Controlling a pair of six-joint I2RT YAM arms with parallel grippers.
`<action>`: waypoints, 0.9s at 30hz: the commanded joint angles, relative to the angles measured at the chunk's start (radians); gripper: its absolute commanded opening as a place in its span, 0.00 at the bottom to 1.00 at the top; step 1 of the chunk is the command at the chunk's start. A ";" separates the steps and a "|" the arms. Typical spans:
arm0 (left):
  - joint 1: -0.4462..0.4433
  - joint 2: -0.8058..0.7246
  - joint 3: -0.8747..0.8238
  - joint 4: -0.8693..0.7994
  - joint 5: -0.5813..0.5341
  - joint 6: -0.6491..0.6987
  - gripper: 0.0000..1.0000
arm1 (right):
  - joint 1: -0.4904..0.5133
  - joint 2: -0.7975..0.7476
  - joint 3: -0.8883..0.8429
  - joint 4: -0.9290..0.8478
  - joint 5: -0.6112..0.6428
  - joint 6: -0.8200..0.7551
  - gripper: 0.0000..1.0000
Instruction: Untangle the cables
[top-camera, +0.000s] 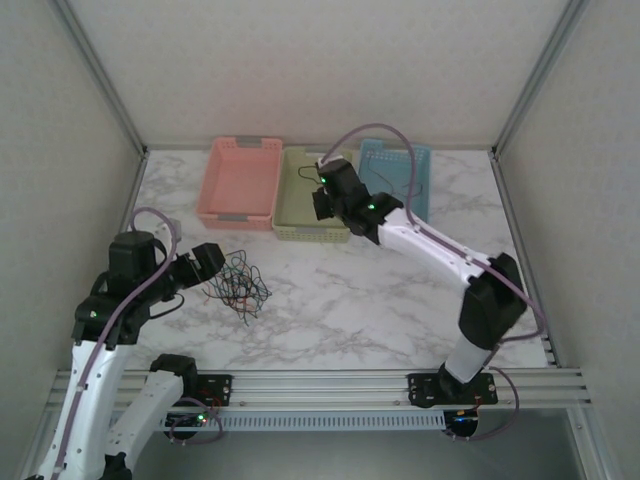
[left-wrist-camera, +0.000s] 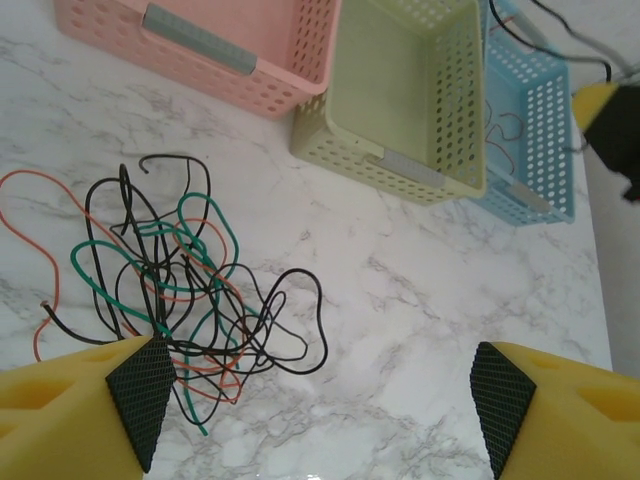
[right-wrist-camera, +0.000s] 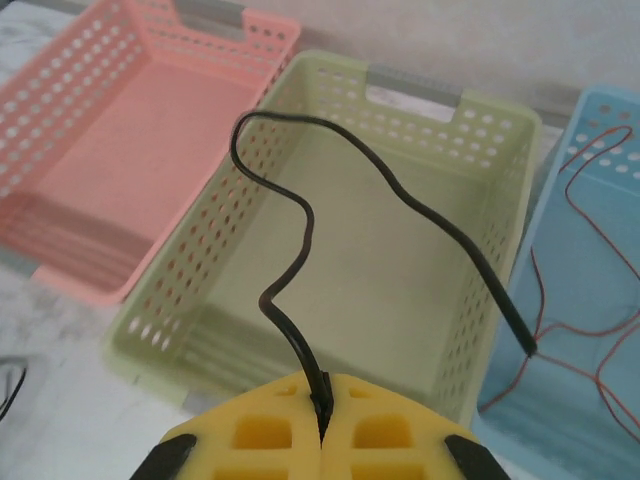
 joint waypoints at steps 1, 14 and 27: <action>-0.001 -0.017 -0.020 -0.011 -0.026 0.014 0.80 | -0.013 0.112 0.118 -0.059 0.072 0.060 0.00; -0.001 -0.034 -0.033 -0.004 -0.029 0.013 0.74 | -0.089 0.442 0.448 -0.210 0.001 0.115 0.11; -0.001 -0.040 -0.033 -0.002 -0.031 0.011 0.75 | -0.069 0.335 0.390 -0.182 -0.136 0.069 0.54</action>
